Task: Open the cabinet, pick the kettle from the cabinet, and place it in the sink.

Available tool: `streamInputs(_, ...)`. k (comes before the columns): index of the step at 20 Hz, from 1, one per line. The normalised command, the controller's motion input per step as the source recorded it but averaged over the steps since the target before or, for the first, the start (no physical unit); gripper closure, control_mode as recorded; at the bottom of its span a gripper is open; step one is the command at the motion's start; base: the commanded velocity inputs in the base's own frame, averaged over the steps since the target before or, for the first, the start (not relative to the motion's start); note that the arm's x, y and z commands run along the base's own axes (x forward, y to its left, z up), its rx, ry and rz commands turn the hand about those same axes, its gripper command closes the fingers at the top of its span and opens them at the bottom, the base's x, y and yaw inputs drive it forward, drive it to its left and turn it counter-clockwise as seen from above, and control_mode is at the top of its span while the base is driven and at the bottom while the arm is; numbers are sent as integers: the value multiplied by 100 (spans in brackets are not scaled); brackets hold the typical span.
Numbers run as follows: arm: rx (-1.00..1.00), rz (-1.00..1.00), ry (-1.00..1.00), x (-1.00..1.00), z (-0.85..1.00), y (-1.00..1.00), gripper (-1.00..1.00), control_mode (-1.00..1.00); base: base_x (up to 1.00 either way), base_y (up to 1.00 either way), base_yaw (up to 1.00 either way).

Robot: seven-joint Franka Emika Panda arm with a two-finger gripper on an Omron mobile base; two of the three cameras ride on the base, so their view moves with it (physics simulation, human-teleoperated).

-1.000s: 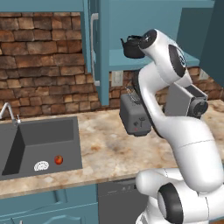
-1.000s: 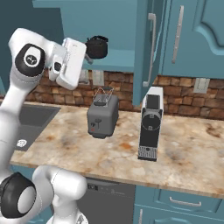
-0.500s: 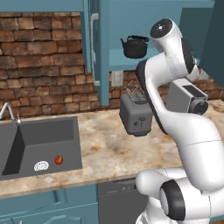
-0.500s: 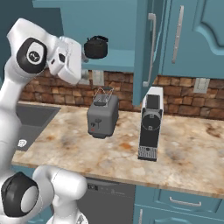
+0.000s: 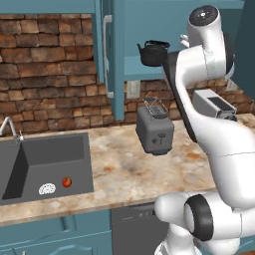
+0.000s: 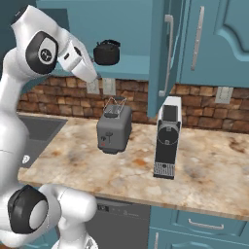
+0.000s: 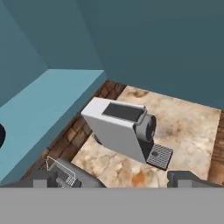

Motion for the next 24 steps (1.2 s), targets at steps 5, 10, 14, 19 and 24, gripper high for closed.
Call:
streamInputs(5, 1, 26, 0, 4, 4, 1, -100, -100, 0, 0, 0)
streamInputs(10, 0, 27, -11, 4, 0, 0, -100, -100, 0, 0, 0)
streamInputs(14, 2, 20, -9, 22, 0, 0, -100, -100, 0, 0, 0)
streamInputs(19, 3, 20, -14, 23, 0, 3, -100, -100, 0, 0, 0)
streamInputs(24, 6, 21, -11, 20, 0, 2, -100, -100, 0, 0, 0)
